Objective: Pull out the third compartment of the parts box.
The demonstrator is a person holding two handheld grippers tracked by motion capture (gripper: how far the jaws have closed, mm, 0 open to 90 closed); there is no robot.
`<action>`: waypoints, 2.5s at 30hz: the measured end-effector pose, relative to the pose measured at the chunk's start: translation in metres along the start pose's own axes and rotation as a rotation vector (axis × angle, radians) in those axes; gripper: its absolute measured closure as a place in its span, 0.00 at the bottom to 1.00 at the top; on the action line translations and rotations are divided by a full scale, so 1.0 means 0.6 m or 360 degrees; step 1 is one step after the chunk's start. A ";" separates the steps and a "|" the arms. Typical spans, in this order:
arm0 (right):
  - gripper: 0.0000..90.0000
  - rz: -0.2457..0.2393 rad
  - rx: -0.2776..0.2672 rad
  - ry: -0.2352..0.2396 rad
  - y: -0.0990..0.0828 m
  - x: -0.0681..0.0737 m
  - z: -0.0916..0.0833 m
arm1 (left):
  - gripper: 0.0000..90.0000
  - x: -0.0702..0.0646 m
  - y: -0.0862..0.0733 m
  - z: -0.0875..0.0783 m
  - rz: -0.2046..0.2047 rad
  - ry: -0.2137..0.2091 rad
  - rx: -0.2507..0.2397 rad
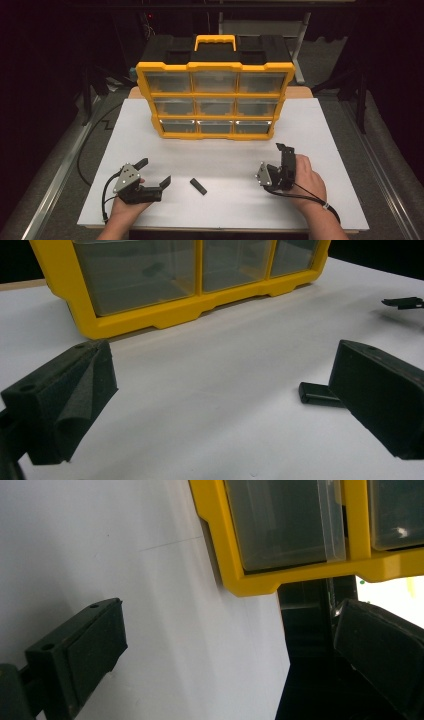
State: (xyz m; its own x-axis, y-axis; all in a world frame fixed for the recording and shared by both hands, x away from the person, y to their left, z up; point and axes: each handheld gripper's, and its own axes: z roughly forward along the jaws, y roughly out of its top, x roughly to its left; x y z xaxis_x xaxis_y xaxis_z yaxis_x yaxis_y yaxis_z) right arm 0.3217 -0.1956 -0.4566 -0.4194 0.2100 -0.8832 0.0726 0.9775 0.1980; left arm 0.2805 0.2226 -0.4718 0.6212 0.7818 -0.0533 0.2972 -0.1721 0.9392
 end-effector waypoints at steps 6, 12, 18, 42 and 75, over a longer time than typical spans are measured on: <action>0.01 -0.0053 0.0019 -0.0005 0.000 0.003 0.000 | 0.00 0.001 0.000 0.000 -0.0012 -0.0009 0.0002; 0.02 -0.0133 0.0025 -0.0027 0.000 0.007 0.003 | 0.00 0.001 -0.001 0.001 -0.0009 -0.0007 0.0011; 0.05 -0.0183 0.0025 -0.0030 0.003 0.014 0.001 | 0.00 0.005 0.001 0.002 -0.0012 0.0006 0.0019; 0.36 -0.0160 -0.0010 -0.0180 0.049 0.019 0.012 | 0.00 0.013 0.000 0.001 0.0009 0.0016 0.0012; 0.55 -0.0128 -0.0056 -0.0486 0.113 -0.108 -0.021 | 0.00 0.007 0.000 0.002 0.0043 -0.0016 -0.0004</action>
State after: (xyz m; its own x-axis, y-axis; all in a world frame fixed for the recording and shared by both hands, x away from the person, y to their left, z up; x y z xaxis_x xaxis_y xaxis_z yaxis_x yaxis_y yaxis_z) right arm 0.3427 -0.1430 -0.3806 -0.1308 0.1334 -0.9824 0.0165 0.9911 0.1324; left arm 0.2842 0.2253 -0.4723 0.6364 0.7707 -0.0314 0.2783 -0.1915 0.9412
